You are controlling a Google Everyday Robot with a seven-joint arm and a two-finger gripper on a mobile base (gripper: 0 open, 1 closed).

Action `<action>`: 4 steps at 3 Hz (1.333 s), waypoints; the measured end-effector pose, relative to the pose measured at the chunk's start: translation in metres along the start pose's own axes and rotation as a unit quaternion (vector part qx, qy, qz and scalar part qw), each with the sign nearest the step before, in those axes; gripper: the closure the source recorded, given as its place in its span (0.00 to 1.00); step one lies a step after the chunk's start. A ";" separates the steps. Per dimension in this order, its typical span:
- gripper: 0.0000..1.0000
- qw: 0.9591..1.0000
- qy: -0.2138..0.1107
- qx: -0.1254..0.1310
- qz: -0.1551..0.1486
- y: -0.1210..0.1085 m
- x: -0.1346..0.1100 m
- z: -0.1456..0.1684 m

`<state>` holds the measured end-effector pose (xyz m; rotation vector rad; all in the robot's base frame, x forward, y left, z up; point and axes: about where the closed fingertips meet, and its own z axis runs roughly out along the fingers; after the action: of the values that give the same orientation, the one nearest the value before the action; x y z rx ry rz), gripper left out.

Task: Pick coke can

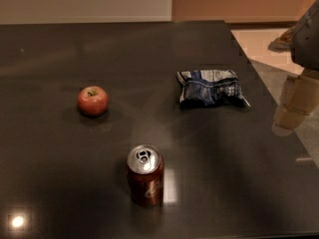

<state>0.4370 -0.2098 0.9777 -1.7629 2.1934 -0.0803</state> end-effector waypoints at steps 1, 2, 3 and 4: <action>0.00 1.000 -0.006 -0.003 -0.012 0.002 -0.005 -0.001; 0.00 0.997 -0.045 -0.017 -0.055 0.024 -0.031 0.009; 0.00 0.987 -0.113 -0.061 -0.101 0.062 -0.079 0.028; 0.00 0.972 -0.165 -0.113 -0.125 0.091 -0.113 0.047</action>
Offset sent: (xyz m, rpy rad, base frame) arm -0.0548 0.1268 -0.0313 0.2804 0.0583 0.3921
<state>0.3852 -0.0727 0.9353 -1.9985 1.7947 0.3916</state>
